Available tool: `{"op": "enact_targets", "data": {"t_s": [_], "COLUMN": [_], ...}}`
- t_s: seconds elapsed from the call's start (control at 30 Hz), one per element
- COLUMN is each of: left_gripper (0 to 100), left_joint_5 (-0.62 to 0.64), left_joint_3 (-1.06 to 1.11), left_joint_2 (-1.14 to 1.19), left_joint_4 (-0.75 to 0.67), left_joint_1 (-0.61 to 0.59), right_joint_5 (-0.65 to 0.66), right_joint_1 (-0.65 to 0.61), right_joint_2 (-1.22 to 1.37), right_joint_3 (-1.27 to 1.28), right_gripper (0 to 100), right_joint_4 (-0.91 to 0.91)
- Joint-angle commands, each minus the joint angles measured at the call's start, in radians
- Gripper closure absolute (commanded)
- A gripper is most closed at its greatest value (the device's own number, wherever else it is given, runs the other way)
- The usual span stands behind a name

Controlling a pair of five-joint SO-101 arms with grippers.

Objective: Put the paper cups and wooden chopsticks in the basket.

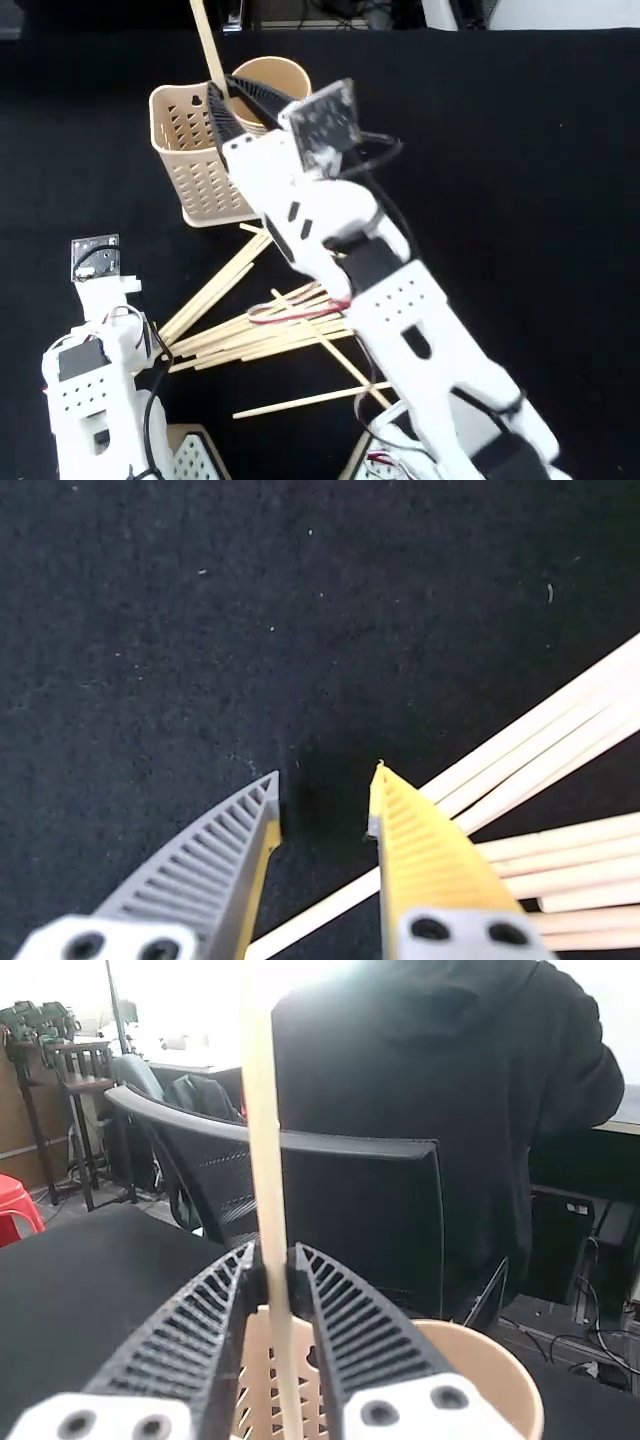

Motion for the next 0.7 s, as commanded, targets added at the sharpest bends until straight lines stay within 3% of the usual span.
{"op": "enact_targets", "data": {"t_s": [0.0,0.67], "left_gripper": [84,84], "left_joint_5": [0.006,0.006], "left_joint_3": [-0.005,-0.005], "left_joint_2": [-0.008,-0.008], "left_joint_4": [-0.014,-0.014], "left_joint_1": [0.012,0.012], "right_joint_5": [-0.006,-0.006], "right_joint_1": [-0.014,-0.064], "right_joint_2": [0.061,0.467], "right_joint_3": [-0.136,-0.463], "right_gripper": [98.6,98.6], "right_joint_4": [-0.028,-0.029]}}
